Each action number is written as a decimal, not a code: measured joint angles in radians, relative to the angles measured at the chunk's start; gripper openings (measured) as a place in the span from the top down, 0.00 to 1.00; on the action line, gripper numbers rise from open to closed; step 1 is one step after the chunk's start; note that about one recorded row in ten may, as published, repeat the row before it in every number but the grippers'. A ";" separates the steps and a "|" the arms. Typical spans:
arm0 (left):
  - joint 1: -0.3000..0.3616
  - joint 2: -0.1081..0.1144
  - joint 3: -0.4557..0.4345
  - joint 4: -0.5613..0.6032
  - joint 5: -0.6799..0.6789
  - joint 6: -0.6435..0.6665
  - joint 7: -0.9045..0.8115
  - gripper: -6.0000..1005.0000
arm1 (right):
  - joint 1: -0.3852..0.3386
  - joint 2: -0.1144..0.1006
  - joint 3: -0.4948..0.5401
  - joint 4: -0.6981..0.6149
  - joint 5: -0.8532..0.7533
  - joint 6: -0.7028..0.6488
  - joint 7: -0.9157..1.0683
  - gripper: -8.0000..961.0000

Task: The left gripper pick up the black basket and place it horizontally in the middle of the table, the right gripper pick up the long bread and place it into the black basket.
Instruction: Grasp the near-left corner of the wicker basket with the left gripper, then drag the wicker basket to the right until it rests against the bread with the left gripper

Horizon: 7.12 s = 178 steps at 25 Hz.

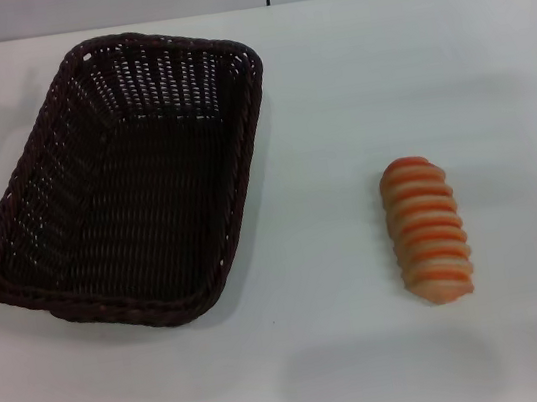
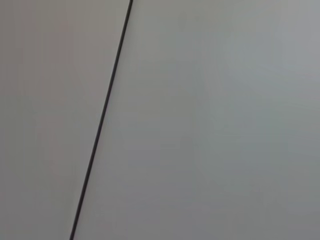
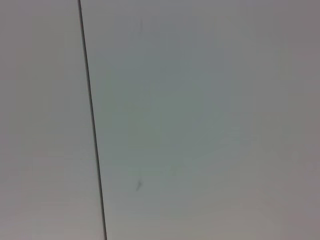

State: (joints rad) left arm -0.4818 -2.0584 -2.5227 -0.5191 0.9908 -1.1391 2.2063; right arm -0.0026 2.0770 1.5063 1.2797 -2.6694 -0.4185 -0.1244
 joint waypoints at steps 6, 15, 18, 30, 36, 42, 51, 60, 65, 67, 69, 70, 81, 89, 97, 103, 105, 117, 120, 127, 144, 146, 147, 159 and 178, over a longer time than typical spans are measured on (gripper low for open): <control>0.006 -0.002 -0.002 0.004 -0.005 0.003 0.000 0.39 | 0.003 -0.001 0.002 0.000 -0.002 0.000 0.000 0.36; 0.008 -0.003 -0.007 0.011 -0.006 0.004 -0.001 0.39 | 0.002 -0.002 0.008 -0.002 -0.001 0.000 0.000 0.36; 0.008 -0.003 -0.005 0.011 -0.006 0.004 -0.015 0.39 | 0.000 -0.002 0.009 -0.001 0.000 0.000 0.000 0.36; 0.086 0.004 0.130 -0.297 0.144 0.160 -0.522 0.40 | -0.010 0.000 0.008 0.016 0.002 0.000 0.000 0.36; 0.133 0.010 0.181 -0.615 0.440 0.207 -0.917 0.40 | -0.015 0.000 0.004 0.026 0.002 0.000 0.000 0.36; 0.135 0.015 0.189 -0.829 0.745 0.180 -1.214 0.40 | -0.025 0.000 0.002 0.044 0.002 0.009 0.000 0.36; 0.063 0.028 0.188 -0.994 1.119 -0.022 -1.529 0.41 | -0.044 0.001 0.001 0.073 0.002 0.032 0.002 0.36; 0.003 0.033 0.192 -1.053 1.294 -0.174 -1.652 0.41 | -0.049 0.002 0.000 0.084 0.002 0.048 0.003 0.36; -0.077 0.032 0.196 -1.069 1.457 -0.320 -1.682 0.41 | -0.050 0.001 0.000 0.086 0.002 0.053 0.003 0.36; -0.077 0.032 0.196 -1.069 1.457 -0.320 -1.682 0.41 | -0.050 0.001 0.000 0.086 0.002 0.053 0.003 0.36; -0.092 0.014 0.238 -1.064 1.537 -0.350 -1.692 0.41 | -0.050 0.000 0.000 0.086 0.002 0.053 0.003 0.36; -0.094 0.013 0.267 -1.052 1.568 -0.357 -1.701 0.41 | -0.049 0.000 0.000 0.086 0.002 0.053 0.003 0.36; -0.098 0.005 0.357 -0.982 1.666 -0.368 -1.722 0.42 | -0.045 -0.002 0.002 0.086 0.000 0.054 0.003 0.36; -0.111 0.003 0.388 -0.910 1.713 -0.354 -1.724 0.42 | -0.042 -0.002 0.003 0.085 -0.001 0.055 0.003 0.36; -0.120 0.003 0.389 -0.867 1.731 -0.334 -1.714 0.43 | -0.044 -0.002 0.001 0.089 -0.003 0.055 0.003 0.36; -0.125 0.004 0.398 -0.828 1.739 -0.308 -1.711 0.43 | -0.047 -0.002 0.000 0.100 -0.005 0.061 0.003 0.36; -0.127 0.003 0.400 -0.808 1.754 -0.296 -1.710 0.43 | -0.047 -0.002 0.000 0.100 -0.005 0.062 0.003 0.36; -0.136 0.004 0.400 -0.724 1.764 -0.260 -1.689 0.43 | -0.048 -0.001 -0.002 0.109 -0.005 0.064 0.003 0.36; -0.137 0.004 0.412 -0.715 1.764 -0.260 -1.683 0.44 | -0.048 -0.002 -0.003 0.111 -0.005 0.064 0.003 0.36; -0.137 0.003 0.426 -0.716 1.766 -0.260 -1.667 0.66 | -0.048 -0.002 -0.003 0.112 -0.005 0.064 0.003 0.36; -0.161 0.017 0.402 -0.795 1.755 -0.259 -1.589 0.79 | -0.053 -0.002 -0.003 0.113 -0.001 0.064 0.003 0.36; -0.168 0.020 0.390 -0.801 1.750 -0.265 -1.574 0.79 | -0.054 -0.002 -0.003 0.115 0.000 0.065 0.003 0.36; -0.188 0.026 0.353 -0.810 1.726 -0.284 -1.531 0.80 | -0.057 -0.002 -0.003 0.119 0.000 0.065 0.003 0.36; -0.292 0.175 0.216 -0.737 1.349 -0.523 -1.265 0.80 | -0.062 0.000 0.001 0.131 0.002 0.080 0.003 0.36; -0.400 0.184 0.385 -0.712 1.314 -0.760 -0.937 0.76 | -0.122 0.003 -0.010 0.180 0.002 0.080 0.003 0.36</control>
State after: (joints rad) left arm -0.8820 -1.8743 -2.1380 -1.2309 2.3045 -1.8992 1.2697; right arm -0.1247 2.0802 1.4963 1.4595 -2.6675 -0.3390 -0.1212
